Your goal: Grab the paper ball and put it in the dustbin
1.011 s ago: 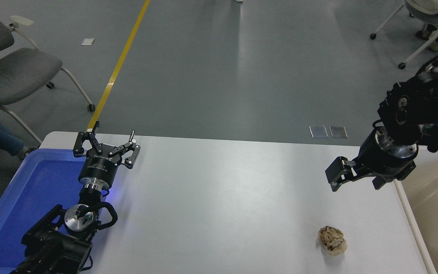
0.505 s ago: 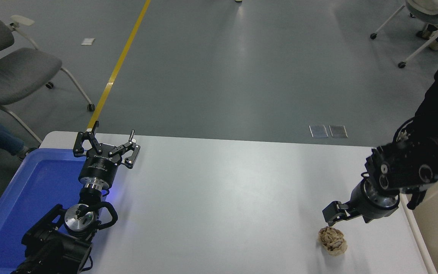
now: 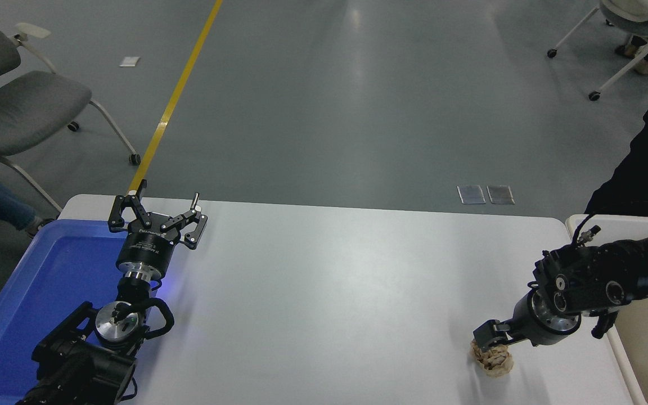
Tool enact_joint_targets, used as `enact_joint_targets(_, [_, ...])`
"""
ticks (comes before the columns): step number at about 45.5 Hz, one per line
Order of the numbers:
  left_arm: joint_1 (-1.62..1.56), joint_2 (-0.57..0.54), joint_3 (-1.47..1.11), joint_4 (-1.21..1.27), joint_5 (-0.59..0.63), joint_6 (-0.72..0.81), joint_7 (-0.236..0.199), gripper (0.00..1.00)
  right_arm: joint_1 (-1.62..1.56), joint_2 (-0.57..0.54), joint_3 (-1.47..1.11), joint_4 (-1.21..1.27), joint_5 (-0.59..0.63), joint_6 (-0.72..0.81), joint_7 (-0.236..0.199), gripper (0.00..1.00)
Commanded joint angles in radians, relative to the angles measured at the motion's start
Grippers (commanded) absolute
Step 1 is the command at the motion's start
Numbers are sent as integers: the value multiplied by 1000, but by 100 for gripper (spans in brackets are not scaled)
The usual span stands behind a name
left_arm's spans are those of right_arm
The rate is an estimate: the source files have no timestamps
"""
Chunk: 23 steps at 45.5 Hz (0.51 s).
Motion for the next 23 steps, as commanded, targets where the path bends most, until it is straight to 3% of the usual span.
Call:
enact_joint_targets(1, [0, 0, 0, 0, 0, 0, 0, 99, -45, 5, 19, -44, -6, -13, 0, 100])
enact_joint_targets(23, [0, 0, 0, 0, 0, 0, 0, 99, -99, 5, 21, -88, -19, -13, 0, 100])
